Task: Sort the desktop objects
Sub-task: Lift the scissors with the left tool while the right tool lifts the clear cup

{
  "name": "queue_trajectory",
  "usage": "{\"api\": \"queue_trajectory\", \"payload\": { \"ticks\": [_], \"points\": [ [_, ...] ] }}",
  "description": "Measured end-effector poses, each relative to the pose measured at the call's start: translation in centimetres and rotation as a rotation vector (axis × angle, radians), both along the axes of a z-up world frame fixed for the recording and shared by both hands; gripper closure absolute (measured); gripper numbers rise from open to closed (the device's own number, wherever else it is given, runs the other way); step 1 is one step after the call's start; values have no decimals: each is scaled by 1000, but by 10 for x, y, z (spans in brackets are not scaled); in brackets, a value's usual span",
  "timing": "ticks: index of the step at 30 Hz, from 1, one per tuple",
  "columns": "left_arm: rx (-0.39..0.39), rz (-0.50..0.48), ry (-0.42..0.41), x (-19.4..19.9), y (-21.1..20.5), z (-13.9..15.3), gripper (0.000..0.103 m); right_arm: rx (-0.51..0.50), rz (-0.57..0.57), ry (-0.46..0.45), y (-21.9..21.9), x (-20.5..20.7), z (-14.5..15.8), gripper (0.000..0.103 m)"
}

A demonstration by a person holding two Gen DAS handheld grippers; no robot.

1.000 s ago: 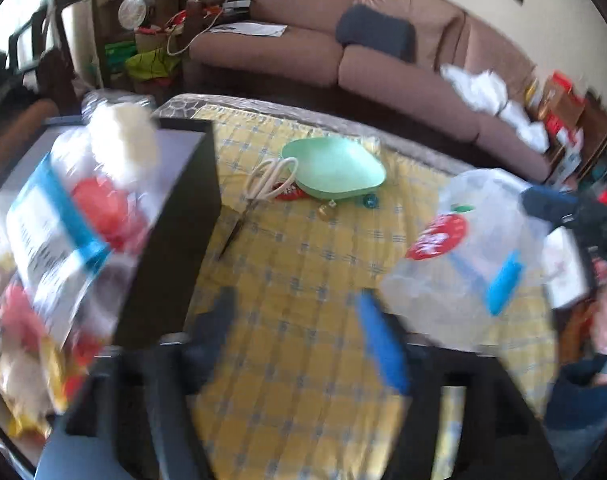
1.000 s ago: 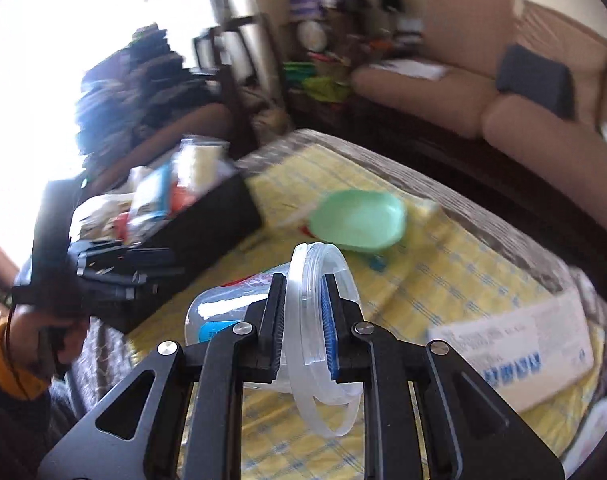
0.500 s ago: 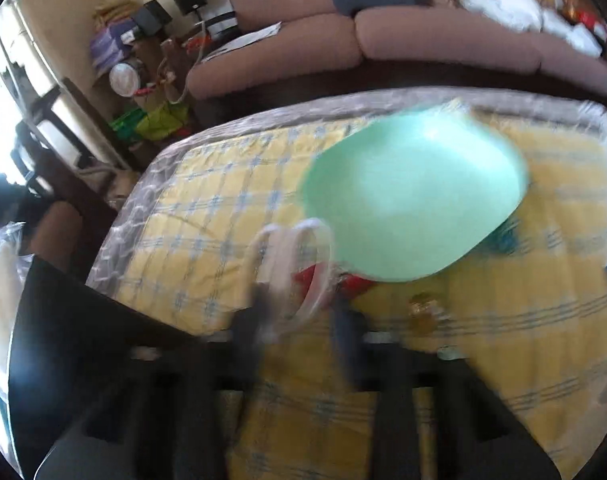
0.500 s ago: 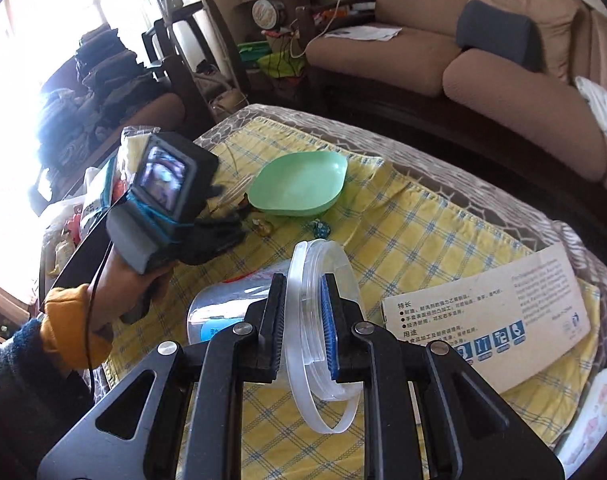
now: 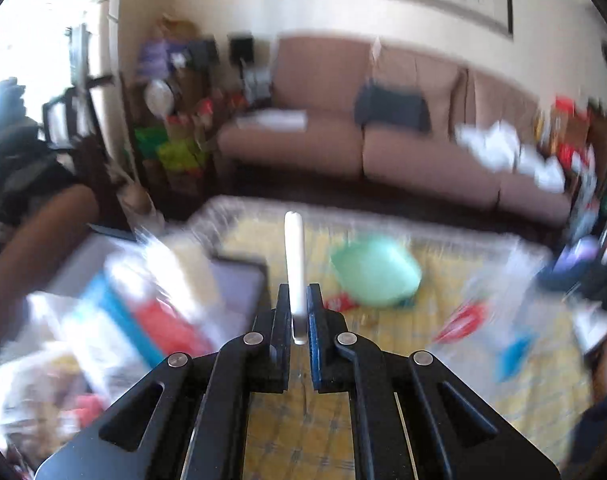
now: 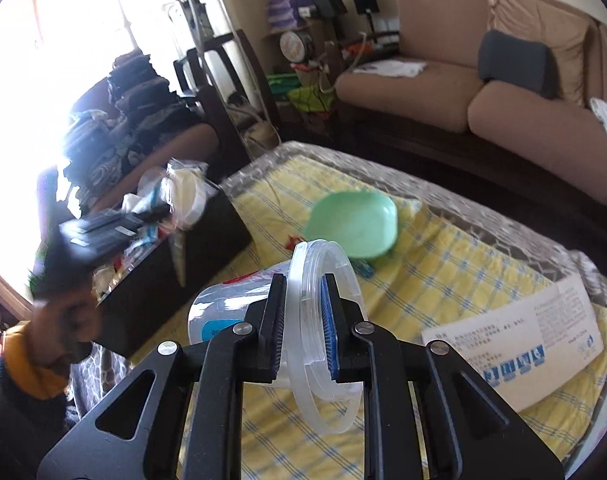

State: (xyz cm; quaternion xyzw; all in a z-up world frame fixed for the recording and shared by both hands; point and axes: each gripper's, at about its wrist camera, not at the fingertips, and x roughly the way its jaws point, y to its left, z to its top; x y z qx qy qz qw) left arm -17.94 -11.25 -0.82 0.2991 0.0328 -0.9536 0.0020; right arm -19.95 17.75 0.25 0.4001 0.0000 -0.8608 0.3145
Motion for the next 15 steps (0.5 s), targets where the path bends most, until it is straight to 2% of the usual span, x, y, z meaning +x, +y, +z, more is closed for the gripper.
{"api": "queue_trajectory", "payload": {
  "ticks": [1, 4, 6, 9, 13, 15],
  "points": [
    [18, 32, 55, 16, -9, 22, 97, -5, 13, 7, -7, 2, 2, 87],
    [65, 135, 166, 58, -42, 66, 97, -32, 75, 21, -29, 10, 6, 87],
    [64, 205, 182, 83, -64, 77, 97, -48, 115, 22, -43, 14, 7, 87],
    [39, 333, 157, 110, -106, 71, 97, -50, 151, 30, -59, 21, 7, 87],
    [38, 543, 68, 129, -168, 38, 97, -48, 162, 36, -73, 30, 9, 87],
    [47, 598, 32, 135, -188, 26, 97, -52, 162, 48, -76, 35, 12, 87]
  ]
}}
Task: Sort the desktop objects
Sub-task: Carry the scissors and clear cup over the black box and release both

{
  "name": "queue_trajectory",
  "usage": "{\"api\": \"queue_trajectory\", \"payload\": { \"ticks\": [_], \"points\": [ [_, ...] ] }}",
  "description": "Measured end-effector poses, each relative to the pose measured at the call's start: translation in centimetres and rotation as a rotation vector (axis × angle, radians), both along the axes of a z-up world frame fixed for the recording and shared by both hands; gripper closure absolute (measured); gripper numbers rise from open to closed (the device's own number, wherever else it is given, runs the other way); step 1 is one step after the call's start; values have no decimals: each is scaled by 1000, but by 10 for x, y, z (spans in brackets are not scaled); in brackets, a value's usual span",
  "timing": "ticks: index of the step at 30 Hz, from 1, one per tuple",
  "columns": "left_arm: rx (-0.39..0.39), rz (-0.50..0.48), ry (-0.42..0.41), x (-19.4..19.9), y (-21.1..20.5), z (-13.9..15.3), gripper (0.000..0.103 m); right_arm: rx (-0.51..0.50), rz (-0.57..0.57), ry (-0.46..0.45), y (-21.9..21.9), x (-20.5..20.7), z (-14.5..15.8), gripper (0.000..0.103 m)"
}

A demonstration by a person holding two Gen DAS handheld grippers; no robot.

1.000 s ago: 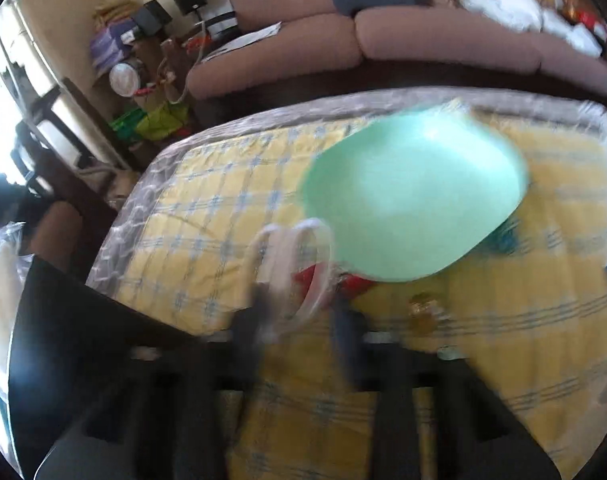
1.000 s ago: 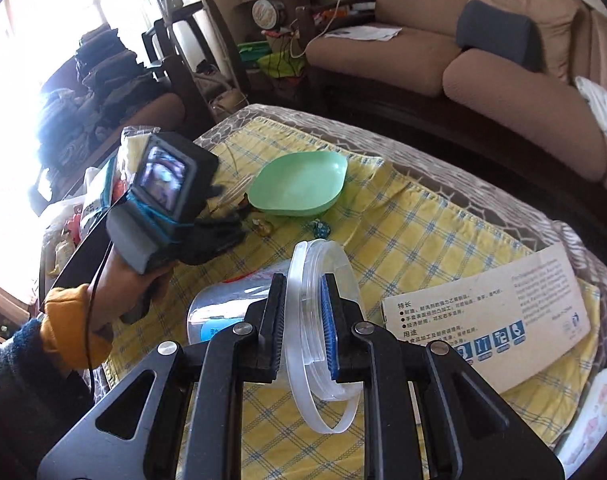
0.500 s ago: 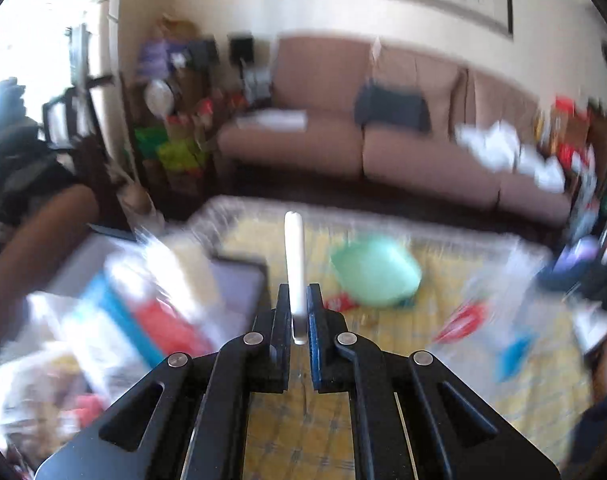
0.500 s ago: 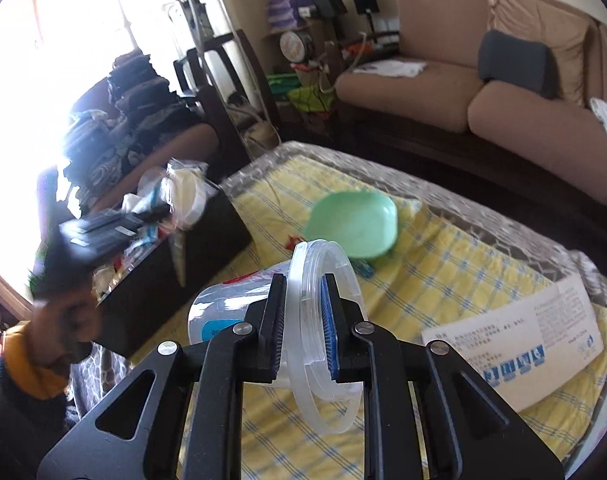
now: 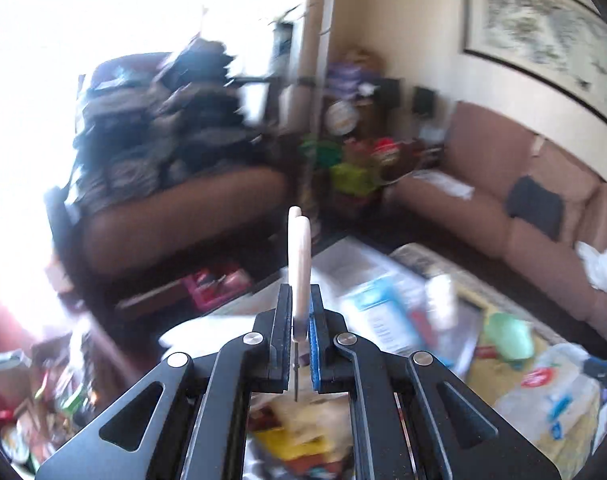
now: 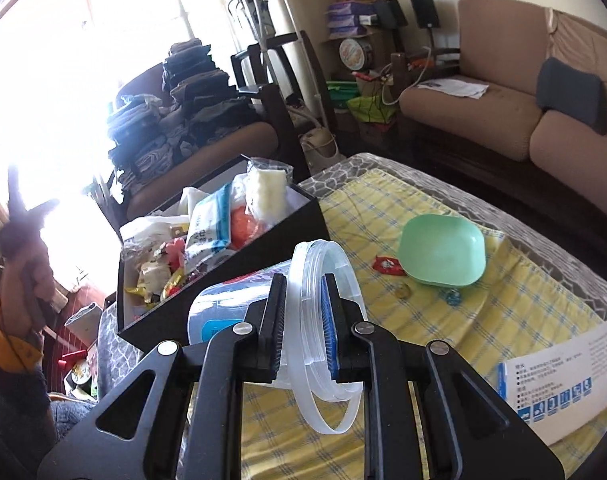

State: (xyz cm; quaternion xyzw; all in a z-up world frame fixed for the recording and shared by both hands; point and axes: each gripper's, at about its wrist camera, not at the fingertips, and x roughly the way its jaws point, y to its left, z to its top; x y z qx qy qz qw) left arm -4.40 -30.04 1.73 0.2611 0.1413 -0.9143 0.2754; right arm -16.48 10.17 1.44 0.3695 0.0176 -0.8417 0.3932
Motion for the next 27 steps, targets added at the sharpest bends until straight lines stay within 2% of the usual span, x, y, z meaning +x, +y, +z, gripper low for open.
{"api": "queue_trajectory", "payload": {
  "ticks": [5, 9, 10, 12, 14, 16, 19, 22, 24, 27],
  "points": [
    [-40, -32, -39, -2, -9, -10, 97, -23, 10, 64, -11, 17, 13, 87],
    [50, -82, -48, -21, -24, -38, 97, -128, 27, 81, -24, 27, 20, 87],
    [85, -98, -82, -27, -30, -49, 97, -155, 38, 56, -31, 25, 19, 87],
    [172, -114, -100, -33, -43, -71, 98, -204, 28, -11, -49, 14, 22, 87],
    [273, -100, -112, -32, -53, -92, 97, -239, 39, -26, -77, 1, 35, 87],
    [356, -85, -89, -27, -56, -102, 97, -239, 62, -28, -115, -15, 51, 87],
    [367, -90, -116, -26, -50, -104, 97, -178, 88, -12, -180, -44, 67, 87],
    [383, -83, -137, -28, -46, -112, 97, -42, 111, 47, -250, -71, 70, 87],
    [413, -73, -128, -24, -50, -113, 96, 70, 134, 5, -300, -95, 56, 87],
    [473, -73, -84, -19, -56, -113, 96, 141, 228, -93, -358, -117, 25, 86]
  ]
}}
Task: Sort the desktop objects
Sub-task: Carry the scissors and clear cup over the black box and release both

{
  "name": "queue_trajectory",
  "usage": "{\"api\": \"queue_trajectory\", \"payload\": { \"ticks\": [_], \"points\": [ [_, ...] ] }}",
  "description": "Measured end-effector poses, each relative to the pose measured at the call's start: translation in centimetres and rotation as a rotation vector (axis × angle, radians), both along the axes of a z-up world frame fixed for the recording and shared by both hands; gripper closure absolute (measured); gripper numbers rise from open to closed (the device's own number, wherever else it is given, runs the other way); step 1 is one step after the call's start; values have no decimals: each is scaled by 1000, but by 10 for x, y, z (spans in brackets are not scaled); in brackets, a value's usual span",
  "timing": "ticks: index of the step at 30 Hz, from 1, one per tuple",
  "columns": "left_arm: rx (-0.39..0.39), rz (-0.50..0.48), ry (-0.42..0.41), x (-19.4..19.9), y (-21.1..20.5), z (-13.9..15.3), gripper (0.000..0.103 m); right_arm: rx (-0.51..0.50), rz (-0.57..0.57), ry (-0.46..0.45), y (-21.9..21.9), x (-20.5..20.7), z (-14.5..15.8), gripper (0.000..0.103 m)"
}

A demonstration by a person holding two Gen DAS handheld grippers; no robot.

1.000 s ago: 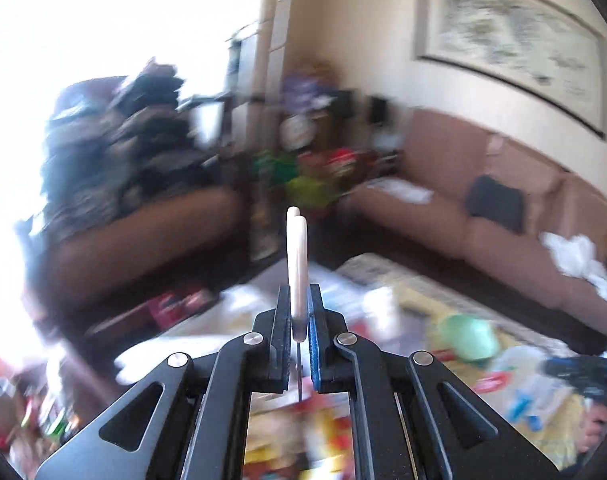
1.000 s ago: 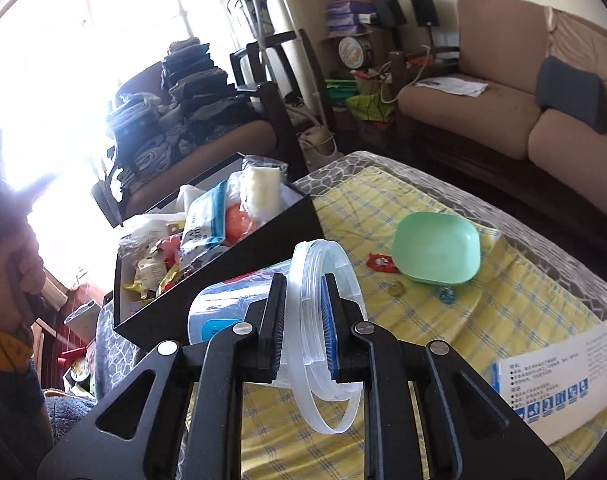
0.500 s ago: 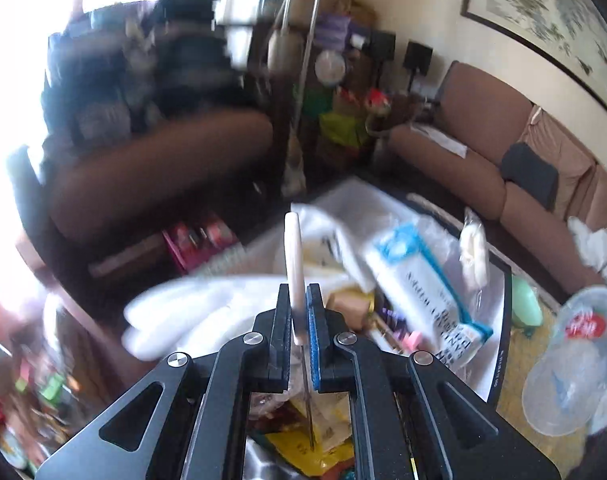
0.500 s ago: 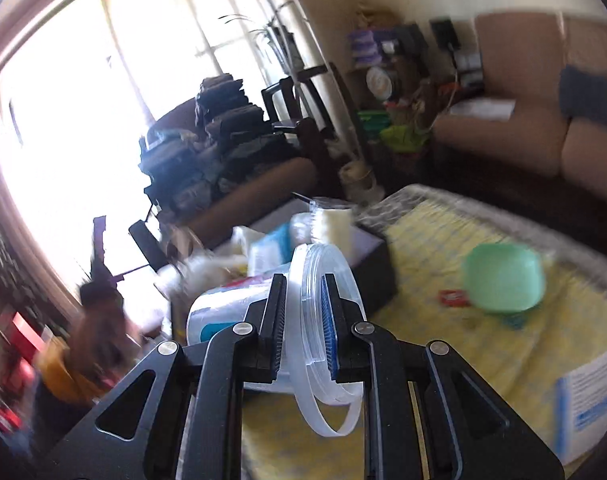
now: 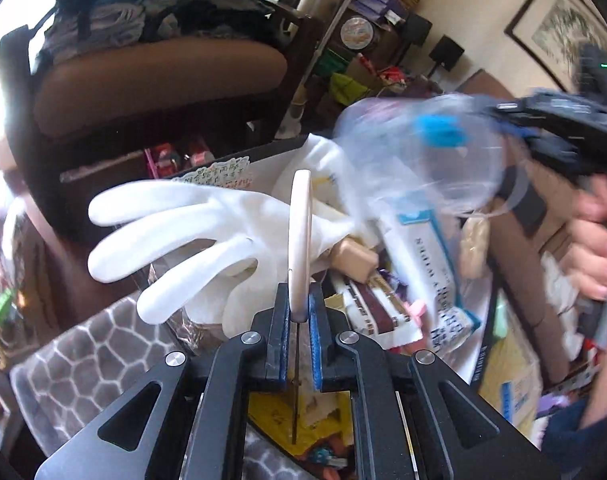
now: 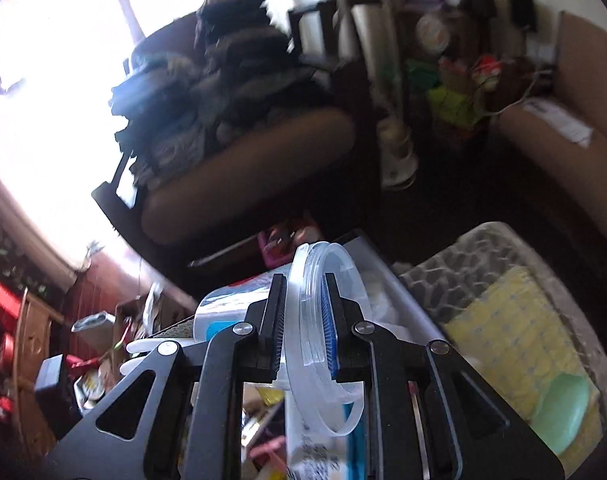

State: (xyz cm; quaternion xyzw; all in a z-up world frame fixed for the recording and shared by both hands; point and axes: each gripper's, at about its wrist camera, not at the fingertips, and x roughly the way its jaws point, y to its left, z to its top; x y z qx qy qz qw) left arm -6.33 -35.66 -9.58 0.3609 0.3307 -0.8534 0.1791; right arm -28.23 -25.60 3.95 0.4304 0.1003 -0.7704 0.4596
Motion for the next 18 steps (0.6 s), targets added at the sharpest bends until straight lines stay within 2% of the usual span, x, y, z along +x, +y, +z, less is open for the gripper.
{"api": "queue_trajectory", "payload": {
  "ticks": [3, 7, 8, 10, 11, 12, 14, 15, 18],
  "points": [
    [57, 22, 45, 7, -9, 1, 96, 87, 59, -3, -36, -8, -28, 86],
    [16, 3, 37, 11, -7, 13, 96, 159, 47, 72, -55, -13, -53, 84],
    [5, 4, 43, 12, -7, 16, 92, 160, 37, 74, -54, -12, -57, 81],
    [-15, 20, 56, 17, -7, 22, 82, 142, 40, 83, -51, -10, -60, 73],
    [-23, 26, 57, 19, -7, 24, 67, 134, 47, 97, -48, -7, -58, 66],
    [-29, 33, 55, 20, -6, 26, 51, 130, 52, 122, -45, -4, -56, 47],
    [-41, 58, 54, 25, -9, 28, 37, 183, 38, 206, -39, 6, -49, 23],
    [-46, 77, 50, 27, -9, 30, 28, 218, 39, 267, -33, 16, -45, 24],
    [-66, 114, 58, 36, -10, 36, 26, 206, 93, 393, -1, 51, -23, 24]
  ]
}}
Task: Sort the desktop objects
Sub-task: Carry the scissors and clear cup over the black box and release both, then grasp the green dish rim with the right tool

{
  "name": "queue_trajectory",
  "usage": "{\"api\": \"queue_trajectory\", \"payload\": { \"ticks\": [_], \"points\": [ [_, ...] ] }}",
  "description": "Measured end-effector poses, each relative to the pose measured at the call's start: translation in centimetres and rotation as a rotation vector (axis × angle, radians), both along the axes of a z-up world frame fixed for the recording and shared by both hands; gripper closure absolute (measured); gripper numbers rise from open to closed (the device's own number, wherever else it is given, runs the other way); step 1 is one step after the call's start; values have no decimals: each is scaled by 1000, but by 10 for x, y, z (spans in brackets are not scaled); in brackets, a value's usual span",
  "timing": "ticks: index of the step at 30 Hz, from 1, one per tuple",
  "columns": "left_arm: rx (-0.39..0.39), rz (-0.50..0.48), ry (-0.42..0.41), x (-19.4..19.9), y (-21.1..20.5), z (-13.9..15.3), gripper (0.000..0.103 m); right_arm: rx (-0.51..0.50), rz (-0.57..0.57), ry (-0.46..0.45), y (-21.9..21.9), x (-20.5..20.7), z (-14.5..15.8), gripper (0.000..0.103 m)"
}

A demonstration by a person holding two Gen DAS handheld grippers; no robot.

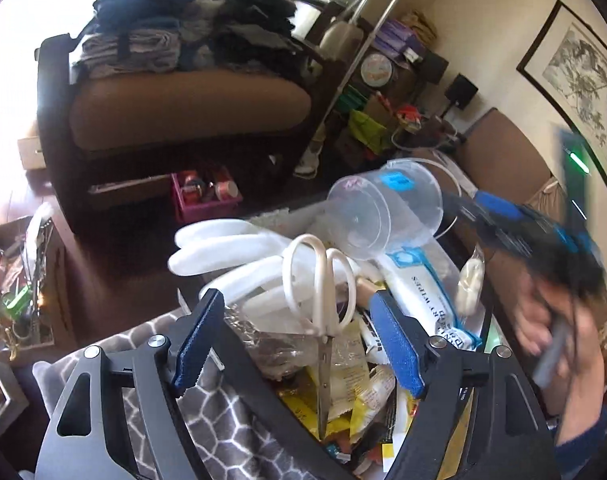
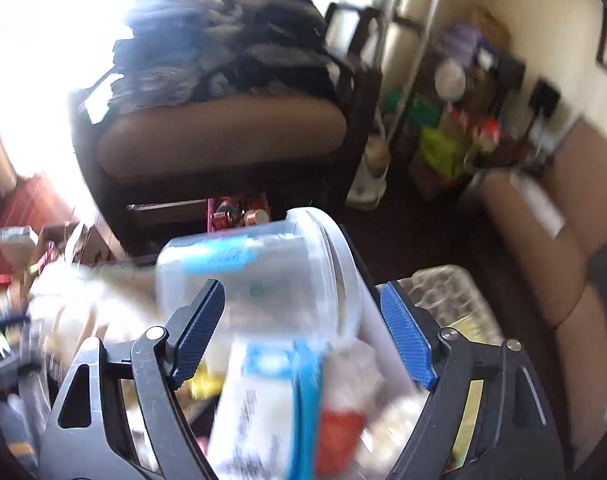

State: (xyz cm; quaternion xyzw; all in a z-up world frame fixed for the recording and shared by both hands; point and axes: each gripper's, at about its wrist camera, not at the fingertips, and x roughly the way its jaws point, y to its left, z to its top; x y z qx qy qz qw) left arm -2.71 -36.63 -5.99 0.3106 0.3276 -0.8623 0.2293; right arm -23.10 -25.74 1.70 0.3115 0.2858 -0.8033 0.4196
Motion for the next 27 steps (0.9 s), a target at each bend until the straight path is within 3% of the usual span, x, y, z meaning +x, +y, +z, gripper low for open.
{"api": "queue_trajectory", "payload": {
  "ticks": [3, 5, 8, 10, 12, 17, 19, 22, 24, 25, 27],
  "points": [
    [-34, -24, 7, 2, 3, 7, 25, -58, -5, 133, 60, 38, 20, 20],
    [-69, -46, 7, 1, 11, 13, 25, -162, -60, 200, 115, 57, 28, 19],
    [-89, -94, 14, -5, 33, 20, 23, -392, -279, 214, 207, 58, 32, 19],
    [-111, -126, -10, -13, 52, 21, 22, -507, -455, 154, 270, 39, 22, 19],
    [-140, -206, -13, -25, 79, 24, 22, -538, -554, 108, 309, 24, 8, 19],
    [-132, -427, 36, -58, 146, 33, 17, -477, -776, 30, 389, -29, -60, 19],
    [-155, -502, 35, -71, 177, 33, 15, -473, -818, -32, 411, -51, -91, 19],
    [-193, -603, 21, -91, 226, 23, 14, -545, -823, -146, 438, -67, -130, 22],
    [-186, -654, 14, -103, 251, 12, 13, -573, -890, -307, 452, -87, -149, 30],
    [-172, -687, 16, -110, 264, 5, 13, -597, -857, -372, 453, -94, -155, 30],
    [-167, -725, -8, -122, 285, -9, 13, -567, -848, -343, 446, -102, -158, 30]
  ]
}}
